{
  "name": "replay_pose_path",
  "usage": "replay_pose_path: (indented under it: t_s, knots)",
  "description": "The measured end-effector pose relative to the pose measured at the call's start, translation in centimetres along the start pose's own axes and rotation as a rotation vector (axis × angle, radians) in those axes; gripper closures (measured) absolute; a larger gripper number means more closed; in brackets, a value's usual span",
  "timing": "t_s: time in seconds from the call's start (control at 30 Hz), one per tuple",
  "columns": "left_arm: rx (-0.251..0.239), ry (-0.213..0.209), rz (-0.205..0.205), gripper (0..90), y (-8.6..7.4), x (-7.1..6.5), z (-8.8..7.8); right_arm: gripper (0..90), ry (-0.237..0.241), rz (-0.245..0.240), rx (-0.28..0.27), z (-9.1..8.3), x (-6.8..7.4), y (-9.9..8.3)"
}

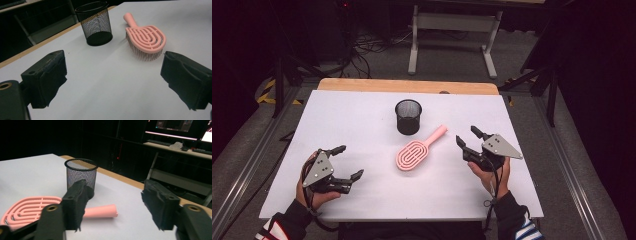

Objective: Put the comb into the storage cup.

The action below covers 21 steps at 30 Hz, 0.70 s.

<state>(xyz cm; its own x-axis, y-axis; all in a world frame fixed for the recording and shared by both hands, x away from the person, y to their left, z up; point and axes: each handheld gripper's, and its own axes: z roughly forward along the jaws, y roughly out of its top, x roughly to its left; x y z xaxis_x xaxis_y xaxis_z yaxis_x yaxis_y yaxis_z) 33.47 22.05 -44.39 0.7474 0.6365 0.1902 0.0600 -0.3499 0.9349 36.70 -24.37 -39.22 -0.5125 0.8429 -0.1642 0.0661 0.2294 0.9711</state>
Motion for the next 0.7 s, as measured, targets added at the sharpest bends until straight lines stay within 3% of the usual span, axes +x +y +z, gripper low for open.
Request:
replay_pose_path:
  t_s: [0.13,0.43,0.57,0.7]
  knots:
    - [-0.001,0.002,-0.006,7.8,0.0,0.0,0.0,51.9,0.0,0.008,0.024,0.7,-0.3,0.2]
    - [-0.014,-0.001,-0.007,7.9,0.0,0.0,-0.1,79.8,0.01,0.034,0.09,3.5,-1.2,1.1]
    - [-0.01,0.001,-0.005,7.9,0.0,0.0,-0.2,88.3,0.025,0.017,0.121,4.8,-1.4,1.7]
    - [-0.013,-0.005,-0.003,7.9,-0.1,0.0,-0.2,90.0,0.032,0.013,0.145,5.9,-1.5,2.0]
